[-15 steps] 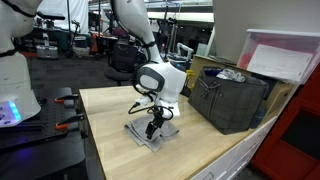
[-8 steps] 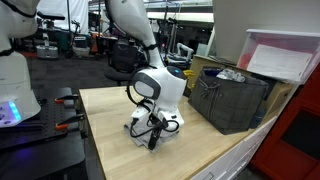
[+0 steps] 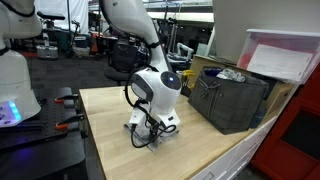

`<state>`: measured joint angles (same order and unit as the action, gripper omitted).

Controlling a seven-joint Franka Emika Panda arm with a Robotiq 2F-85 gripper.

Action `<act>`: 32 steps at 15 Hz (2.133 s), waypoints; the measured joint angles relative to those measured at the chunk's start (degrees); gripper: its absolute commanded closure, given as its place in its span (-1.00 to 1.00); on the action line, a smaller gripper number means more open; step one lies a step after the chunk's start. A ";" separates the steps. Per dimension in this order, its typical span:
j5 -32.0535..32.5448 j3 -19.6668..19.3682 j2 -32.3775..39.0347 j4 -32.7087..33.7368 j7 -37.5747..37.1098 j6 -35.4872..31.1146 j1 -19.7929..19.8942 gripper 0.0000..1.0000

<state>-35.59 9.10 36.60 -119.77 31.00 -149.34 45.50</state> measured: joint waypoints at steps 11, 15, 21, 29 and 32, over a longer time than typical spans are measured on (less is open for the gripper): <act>-3.48 0.13 -2.32 -0.71 10.51 9.82 3.07 -1.00; -4.16 -1.23 -4.11 -1.27 10.39 11.59 1.47 -0.40; -6.41 -4.73 -4.96 -1.63 10.19 11.55 -3.37 0.50; -6.71 -10.92 -8.79 -4.28 5.59 9.79 -11.40 0.98; -6.29 -12.35 -10.59 -5.64 2.90 7.73 -15.44 0.98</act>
<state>-41.88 -3.25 26.01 -125.41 33.90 -141.61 30.06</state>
